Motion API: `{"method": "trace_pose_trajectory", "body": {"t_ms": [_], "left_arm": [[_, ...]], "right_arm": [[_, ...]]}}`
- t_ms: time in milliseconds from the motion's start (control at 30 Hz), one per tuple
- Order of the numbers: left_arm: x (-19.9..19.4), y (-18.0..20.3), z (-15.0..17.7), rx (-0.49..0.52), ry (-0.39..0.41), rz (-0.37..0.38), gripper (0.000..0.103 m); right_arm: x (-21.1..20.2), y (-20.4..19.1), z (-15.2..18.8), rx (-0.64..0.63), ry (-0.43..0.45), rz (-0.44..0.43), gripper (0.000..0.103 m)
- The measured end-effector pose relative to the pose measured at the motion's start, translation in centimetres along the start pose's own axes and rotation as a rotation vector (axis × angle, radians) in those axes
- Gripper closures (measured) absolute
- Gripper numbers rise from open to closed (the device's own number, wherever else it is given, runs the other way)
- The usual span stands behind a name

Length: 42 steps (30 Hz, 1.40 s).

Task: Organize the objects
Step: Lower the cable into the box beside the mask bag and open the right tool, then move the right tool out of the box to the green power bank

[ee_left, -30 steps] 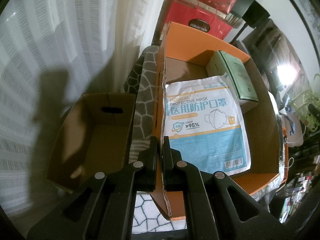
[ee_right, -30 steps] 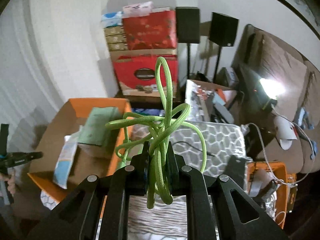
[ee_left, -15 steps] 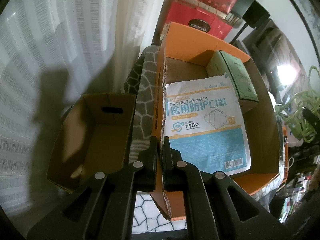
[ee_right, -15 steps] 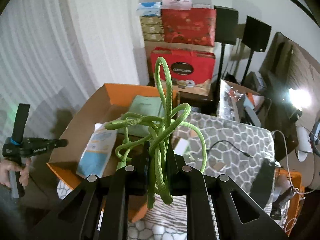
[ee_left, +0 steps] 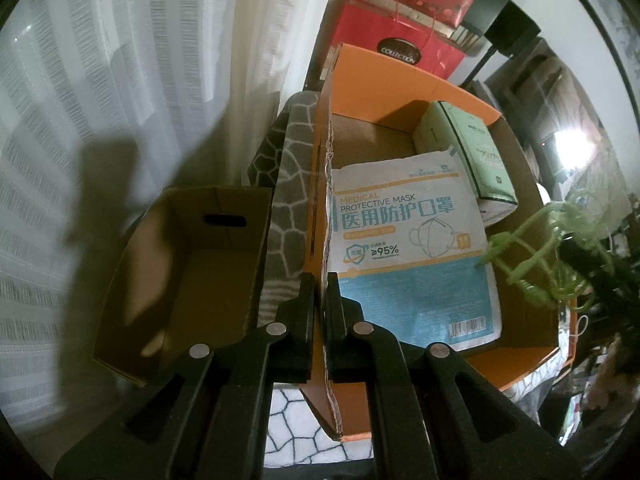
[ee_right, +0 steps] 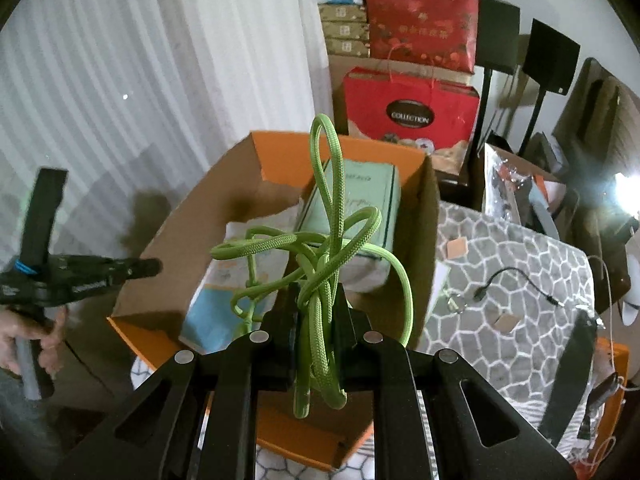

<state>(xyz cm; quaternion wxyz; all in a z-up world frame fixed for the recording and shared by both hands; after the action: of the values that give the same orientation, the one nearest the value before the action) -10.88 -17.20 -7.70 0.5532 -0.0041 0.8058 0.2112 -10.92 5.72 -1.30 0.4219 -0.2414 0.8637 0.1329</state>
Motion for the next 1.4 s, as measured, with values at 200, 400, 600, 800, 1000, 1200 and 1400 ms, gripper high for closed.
{"method": "trace_pose_trajectory", "body": {"t_ms": [200,400,600,800,1000,1200,1400], "left_arm": [[0.0,0.0,0.0,0.0,0.0,0.0,0.099],[0.0,0.1,0.0,-0.001,0.0,0.0,0.099],[0.0,0.1,0.0,0.0,0.0,-0.001,0.099],[0.0,0.1,0.0,0.001,0.001,-0.001,0.099],[0.0,0.1,0.0,0.0,0.0,-0.001,0.099],[0.0,0.1,0.0,0.0,0.0,-0.001,0.099],[-0.1,0.0,0.0,-0.001,0.001,0.001,0.099]], "right_arm": [[2.5,-0.6,1.2,-0.014,-0.049,0.011,0.09],[3.7,-0.8,2.3,-0.032,-0.082,0.014,0.087],[3.4,-1.2,2.4,-0.055,-0.07,0.029,0.069],[2.0,-1.8,1.9,-0.074,-0.032,0.039,0.055],[0.4,-1.2,1.4,-0.074,-0.013,0.052,0.048],[-1.3,1.2,1.2,-0.024,0.011,0.08,0.034],[-2.1,5.1,1.3,0.036,-0.008,0.132,0.03]]}}
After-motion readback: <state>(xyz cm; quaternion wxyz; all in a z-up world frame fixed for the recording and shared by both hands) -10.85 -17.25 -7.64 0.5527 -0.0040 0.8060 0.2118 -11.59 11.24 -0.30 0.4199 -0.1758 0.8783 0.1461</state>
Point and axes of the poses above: each gripper's, at about its wrist camera, not at the fingertips, and x roughly the way its jaws point, y to its right, z to its underside, the point moved 2 cm from there along x, roughly the way its jaws point, and after that the axes turned 12 degrees about -x, right-handed, at the moved point
